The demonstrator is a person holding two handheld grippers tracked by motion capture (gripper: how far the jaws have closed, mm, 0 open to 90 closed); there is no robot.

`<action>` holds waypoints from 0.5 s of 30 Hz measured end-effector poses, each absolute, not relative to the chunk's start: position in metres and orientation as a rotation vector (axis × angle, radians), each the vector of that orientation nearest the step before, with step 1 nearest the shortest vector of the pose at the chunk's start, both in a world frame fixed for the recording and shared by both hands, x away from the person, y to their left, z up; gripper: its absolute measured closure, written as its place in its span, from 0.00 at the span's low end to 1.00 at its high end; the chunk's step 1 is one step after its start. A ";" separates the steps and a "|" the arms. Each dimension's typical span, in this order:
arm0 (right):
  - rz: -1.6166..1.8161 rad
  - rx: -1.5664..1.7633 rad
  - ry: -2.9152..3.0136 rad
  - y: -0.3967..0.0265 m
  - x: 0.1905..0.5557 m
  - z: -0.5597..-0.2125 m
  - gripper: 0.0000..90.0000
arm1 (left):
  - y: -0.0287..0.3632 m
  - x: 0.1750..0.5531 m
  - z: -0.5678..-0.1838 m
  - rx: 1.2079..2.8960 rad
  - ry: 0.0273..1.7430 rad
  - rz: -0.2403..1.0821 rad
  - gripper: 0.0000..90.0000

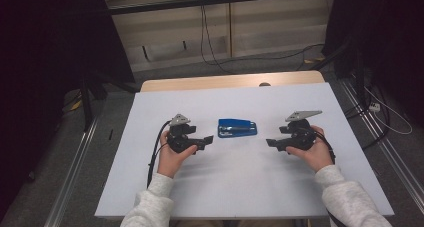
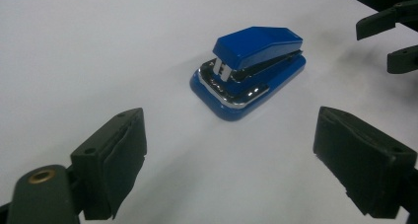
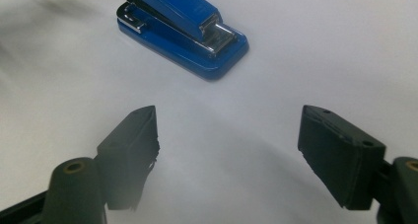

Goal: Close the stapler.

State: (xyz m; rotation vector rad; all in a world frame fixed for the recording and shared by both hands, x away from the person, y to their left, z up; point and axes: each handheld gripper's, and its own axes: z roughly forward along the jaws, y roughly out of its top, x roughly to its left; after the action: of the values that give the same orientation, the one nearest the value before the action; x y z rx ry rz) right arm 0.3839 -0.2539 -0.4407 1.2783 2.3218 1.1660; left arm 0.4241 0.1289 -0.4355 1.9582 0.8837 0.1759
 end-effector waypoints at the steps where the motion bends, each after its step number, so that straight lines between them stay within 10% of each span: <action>1: 1.171 1.277 2.322 -0.255 0.382 -0.440 0.24 | 0.129 0.422 -0.435 1.960 0.877 0.179 0.14; 15: 1.195 1.264 2.306 -0.265 0.354 -0.433 0.20 | 0.148 0.405 -0.431 1.960 0.865 0.178 0.13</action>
State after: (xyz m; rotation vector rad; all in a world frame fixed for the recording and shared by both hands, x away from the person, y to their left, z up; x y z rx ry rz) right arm 0.3535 -0.2646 -0.4330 1.2641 2.3056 1.1953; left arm 0.4052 0.1483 -0.4312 1.9598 0.8651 0.1779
